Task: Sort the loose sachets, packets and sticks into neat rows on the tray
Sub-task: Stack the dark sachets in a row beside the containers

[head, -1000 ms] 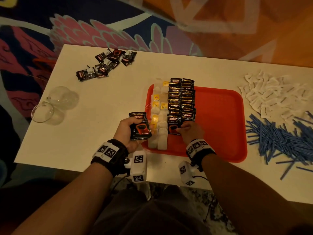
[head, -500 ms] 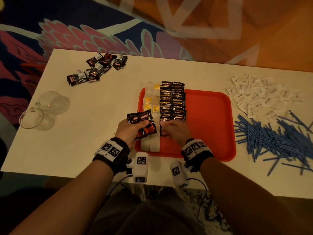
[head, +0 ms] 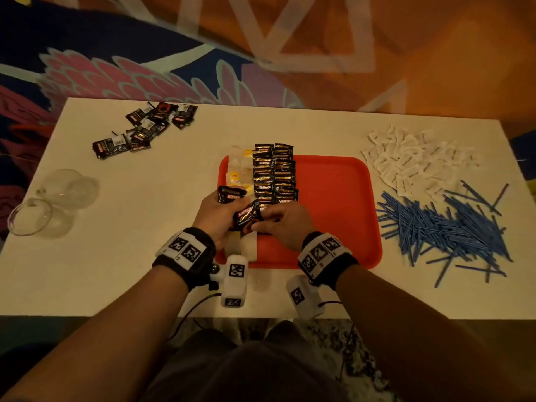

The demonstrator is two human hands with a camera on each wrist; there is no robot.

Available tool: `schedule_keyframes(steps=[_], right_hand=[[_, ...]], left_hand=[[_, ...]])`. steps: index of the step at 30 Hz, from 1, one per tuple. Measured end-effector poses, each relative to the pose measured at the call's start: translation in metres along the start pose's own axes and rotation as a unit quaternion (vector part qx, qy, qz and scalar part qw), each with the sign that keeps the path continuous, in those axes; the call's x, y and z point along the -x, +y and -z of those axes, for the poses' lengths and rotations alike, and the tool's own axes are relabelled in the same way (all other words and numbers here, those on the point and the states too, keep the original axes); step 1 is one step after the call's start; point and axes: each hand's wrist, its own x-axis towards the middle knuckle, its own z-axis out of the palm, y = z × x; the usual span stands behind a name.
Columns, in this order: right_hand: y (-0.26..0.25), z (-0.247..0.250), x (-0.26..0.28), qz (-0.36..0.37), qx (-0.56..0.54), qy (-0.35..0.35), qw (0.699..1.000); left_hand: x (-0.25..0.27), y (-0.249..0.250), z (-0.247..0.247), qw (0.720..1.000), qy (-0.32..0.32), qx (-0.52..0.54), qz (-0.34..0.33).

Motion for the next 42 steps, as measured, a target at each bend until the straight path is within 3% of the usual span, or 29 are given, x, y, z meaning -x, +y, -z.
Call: schedule_keyframes(steps=[3, 9, 13, 19, 22, 26, 31, 35, 42], right_hand=[[0.005, 0.002, 0.003, 0.015, 0.036, 0.006, 0.999], [0.019, 0.016, 0.009, -0.025, 0.078, -0.019, 0.996], [0.033, 0.019, 0.011, -0.031, 0.084, -0.027, 0.996], [0.068, 0.038, 0.000, -0.125, 0.141, -0.011, 0.982], [0.083, 0.045, -0.008, -0.175, 0.130, 0.023, 0.976], [0.089, 0.043, -0.020, -0.206, 0.117, 0.030, 0.971], [0.088, 0.038, -0.033, -0.214, 0.127, 0.021, 0.968], [0.089, 0.037, -0.035, -0.222, 0.102, 0.037, 0.969], [0.093, 0.035, -0.033, -0.177, 0.096, 0.058, 0.978]], left_hand=[[-0.002, -0.002, -0.004, 1.000, -0.010, -0.012, -0.002], [-0.004, -0.008, -0.018, 0.991, -0.063, -0.113, -0.044], [-0.010, -0.019, -0.028, 0.989, -0.040, -0.135, -0.042], [-0.020, -0.029, -0.020, 0.977, 0.062, -0.192, -0.065], [-0.027, -0.035, -0.013, 0.937, 0.015, -0.342, -0.075], [-0.029, -0.041, -0.010, 0.830, -0.082, -0.543, -0.096], [-0.027, -0.046, -0.014, 0.736, -0.124, -0.662, -0.071], [-0.029, -0.047, -0.017, 0.718, -0.124, -0.683, -0.057], [-0.031, -0.050, -0.019, 0.732, -0.126, -0.667, -0.051]])
